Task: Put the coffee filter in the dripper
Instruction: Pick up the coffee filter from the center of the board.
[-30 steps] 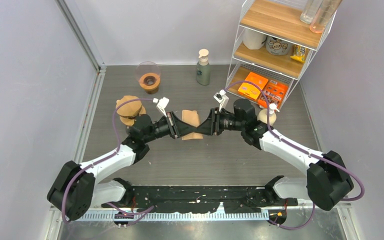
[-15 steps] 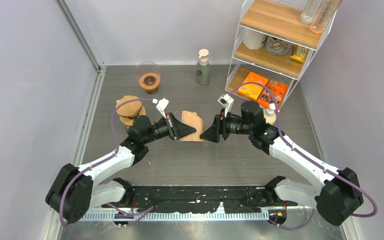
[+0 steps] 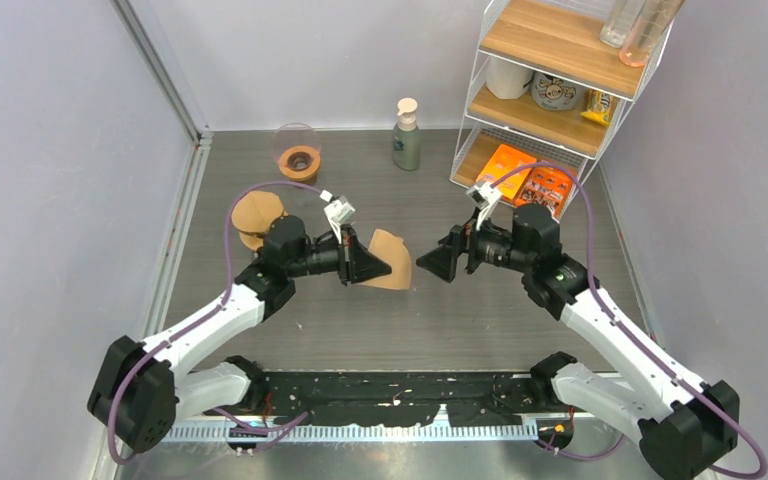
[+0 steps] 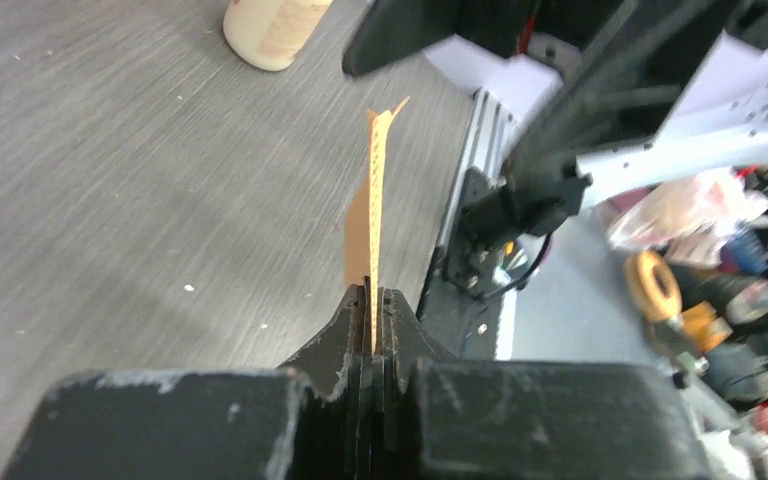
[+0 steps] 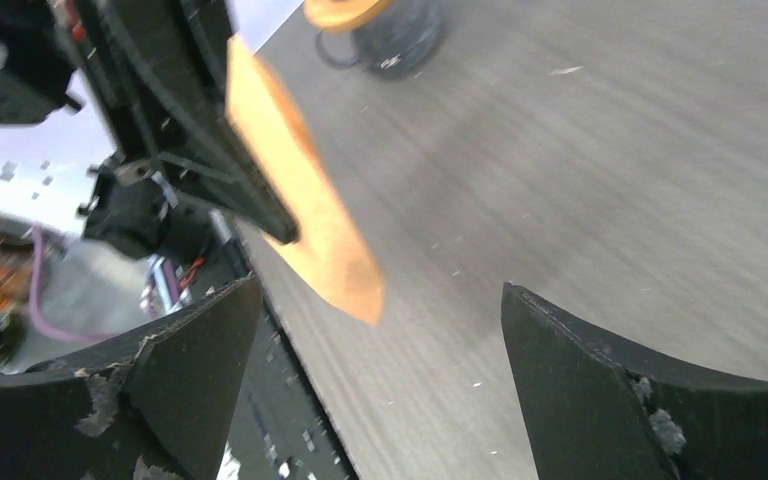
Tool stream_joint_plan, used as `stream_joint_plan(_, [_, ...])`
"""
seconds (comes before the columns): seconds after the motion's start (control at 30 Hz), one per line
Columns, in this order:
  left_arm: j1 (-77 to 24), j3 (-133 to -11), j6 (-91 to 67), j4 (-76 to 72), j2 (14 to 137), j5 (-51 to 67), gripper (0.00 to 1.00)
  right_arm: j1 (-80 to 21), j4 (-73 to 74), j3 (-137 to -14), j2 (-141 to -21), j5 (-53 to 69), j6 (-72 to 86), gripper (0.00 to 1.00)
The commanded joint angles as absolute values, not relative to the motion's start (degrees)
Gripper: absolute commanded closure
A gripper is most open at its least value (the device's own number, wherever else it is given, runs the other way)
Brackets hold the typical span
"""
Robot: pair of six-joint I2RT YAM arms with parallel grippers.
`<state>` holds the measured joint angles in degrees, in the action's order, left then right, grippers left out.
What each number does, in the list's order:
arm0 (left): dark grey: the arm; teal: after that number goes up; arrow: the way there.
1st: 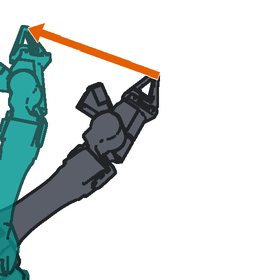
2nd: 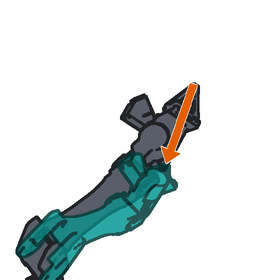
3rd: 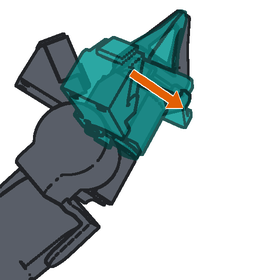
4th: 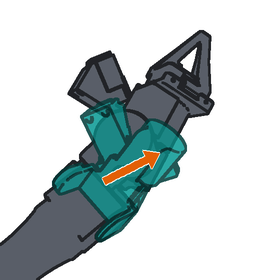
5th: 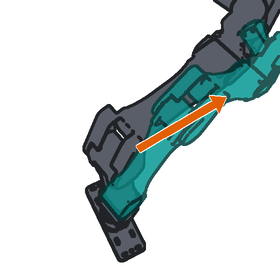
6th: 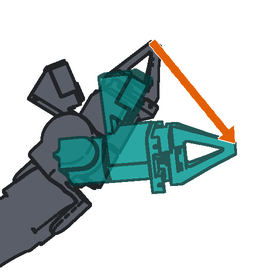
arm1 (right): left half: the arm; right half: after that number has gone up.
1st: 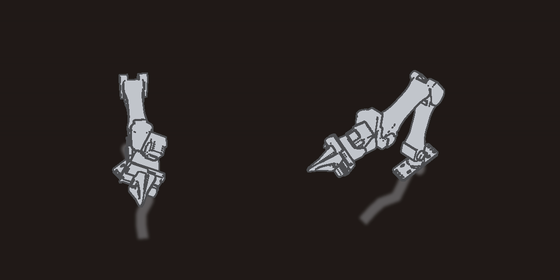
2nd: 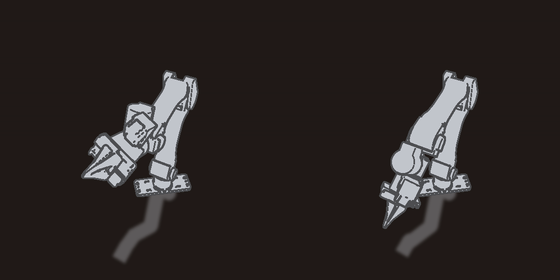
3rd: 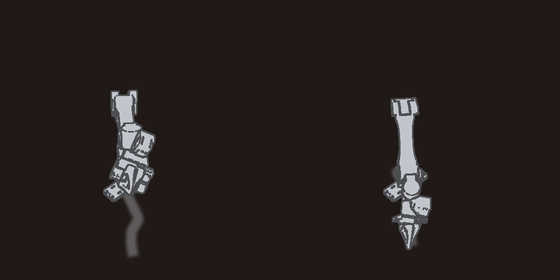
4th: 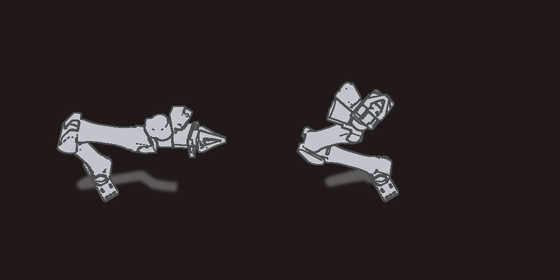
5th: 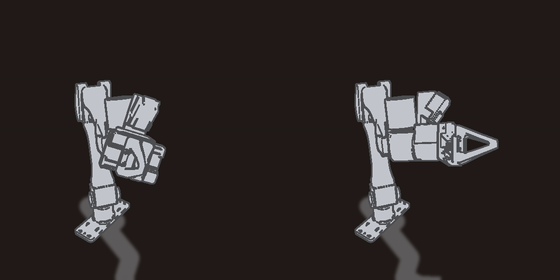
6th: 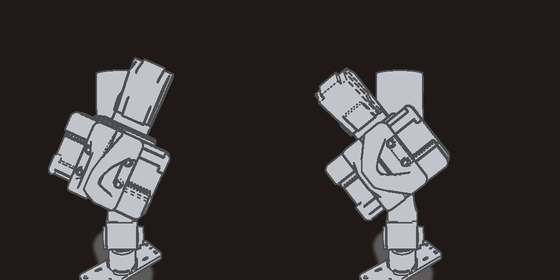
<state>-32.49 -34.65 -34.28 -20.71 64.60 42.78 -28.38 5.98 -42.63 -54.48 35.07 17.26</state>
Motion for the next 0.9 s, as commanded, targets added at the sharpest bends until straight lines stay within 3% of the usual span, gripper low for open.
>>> stream_joint_plan(0.0, [-32.3,-37.7,-15.7,-10.5,60.8,46.3,1.00,-26.3,4.9,-42.3,-49.6,24.6,17.3,0.04])
stream_joint_plan(0.1, [-32.3,-38.8,-7.6,-5.1,59.9,46.9,1.00,-25.9,2.8,-40.9,-48.5,21.7,16.0,0.04])
stream_joint_plan(0.3, [-32.3,-41.9,-3.0,-0.1,61.4,51.0,1.00,-25.8,-11.5,-38.5,-49.0,38.4,12.1,0.05])
stream_joint_plan(0.53, [-32.3,-41.8,-4.4,-0.7,60.8,52.3,1.00,-26.8,-12.1,-40.4,-55.3,42.4,9.7,0.04])
stream_joint_plan(0.87, [-32.3,-41.0,-4.5,-2.0,60.7,56.3,1.00,-31.3,-11.9,-40.0,-56.7,35.5,5.7,0.05])
